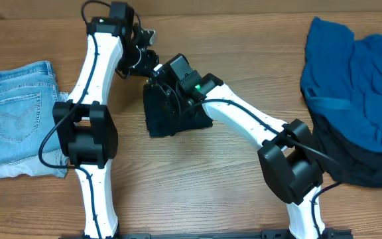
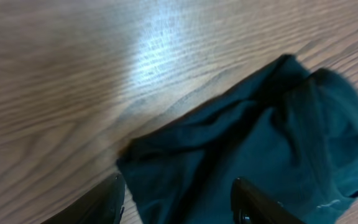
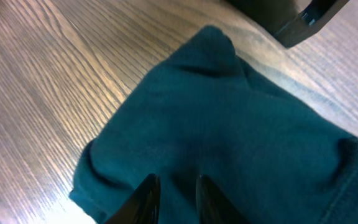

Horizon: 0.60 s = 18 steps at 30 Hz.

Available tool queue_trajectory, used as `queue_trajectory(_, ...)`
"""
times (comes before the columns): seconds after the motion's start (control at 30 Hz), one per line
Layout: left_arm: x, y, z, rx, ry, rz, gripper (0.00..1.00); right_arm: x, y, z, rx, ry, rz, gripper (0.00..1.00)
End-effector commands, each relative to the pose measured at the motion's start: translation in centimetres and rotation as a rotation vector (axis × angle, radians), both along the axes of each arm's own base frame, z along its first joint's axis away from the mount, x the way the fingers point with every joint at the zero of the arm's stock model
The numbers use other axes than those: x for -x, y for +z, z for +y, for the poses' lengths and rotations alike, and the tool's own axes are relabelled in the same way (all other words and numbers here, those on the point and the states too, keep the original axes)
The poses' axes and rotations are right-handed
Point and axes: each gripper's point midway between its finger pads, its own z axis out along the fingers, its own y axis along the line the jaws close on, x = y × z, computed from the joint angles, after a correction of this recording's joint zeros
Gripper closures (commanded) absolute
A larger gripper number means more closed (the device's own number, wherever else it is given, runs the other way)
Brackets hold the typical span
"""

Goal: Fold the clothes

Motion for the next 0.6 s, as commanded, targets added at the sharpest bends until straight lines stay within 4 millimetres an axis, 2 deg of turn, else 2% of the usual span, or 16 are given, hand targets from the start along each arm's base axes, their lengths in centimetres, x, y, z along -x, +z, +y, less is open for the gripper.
queue_trajectory(0.0, 0.7, -1.4, -1.2, 0.028, -0.044, 0.045, 0.41, -0.2, -1.9, -0.2, 0.014, -0.018, 0.03, 0.76)
queue_trajectory(0.17, 2.3, -1.7, -1.5, 0.046, -0.047, 0.115, 0.41, -0.2, -5.4, -0.2, 0.036, -0.043, 0.079, 0.76)
queue_trajectory(0.23, 2.9, -2.2, -1.4, 0.045, -0.047, 0.141, 0.41, 0.0, -6.2, -0.4, 0.047, -0.048, 0.096, 0.76)
queue_trajectory(0.37, 4.3, -4.3, -1.6, 0.063, -0.053, 0.194, 0.41, 0.2, -6.5, -0.5, 0.057, -0.048, 0.106, 0.76)
queue_trajectory(0.57, 4.3, -5.0, -1.9, 0.078, -0.058, 0.191, 0.38, 0.9, -7.1, -1.7, 0.105, -0.059, 0.143, 0.76)
